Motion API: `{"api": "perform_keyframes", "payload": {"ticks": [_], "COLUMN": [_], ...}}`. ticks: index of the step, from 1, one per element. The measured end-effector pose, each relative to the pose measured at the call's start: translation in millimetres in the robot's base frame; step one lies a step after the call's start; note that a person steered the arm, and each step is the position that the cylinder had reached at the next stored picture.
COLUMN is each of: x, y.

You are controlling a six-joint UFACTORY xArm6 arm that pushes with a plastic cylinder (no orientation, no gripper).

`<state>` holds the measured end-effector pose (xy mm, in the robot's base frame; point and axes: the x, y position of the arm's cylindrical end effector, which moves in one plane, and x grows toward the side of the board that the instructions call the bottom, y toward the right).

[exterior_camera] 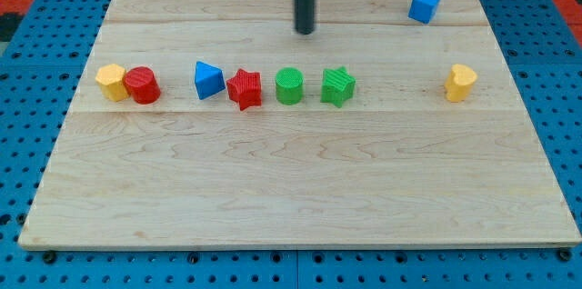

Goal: Move the blue cube towards the yellow heart

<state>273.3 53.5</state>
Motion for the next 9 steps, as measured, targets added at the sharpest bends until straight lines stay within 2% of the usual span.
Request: {"api": "perform_keyframes", "payload": {"ticks": [2,4,5,6,7,9], "x": [-71.6,-82.3,-75.8,-61.4,-53.7,7.2], "y": [198.3,213.4,289.5,287.2,240.1,143.8]}}
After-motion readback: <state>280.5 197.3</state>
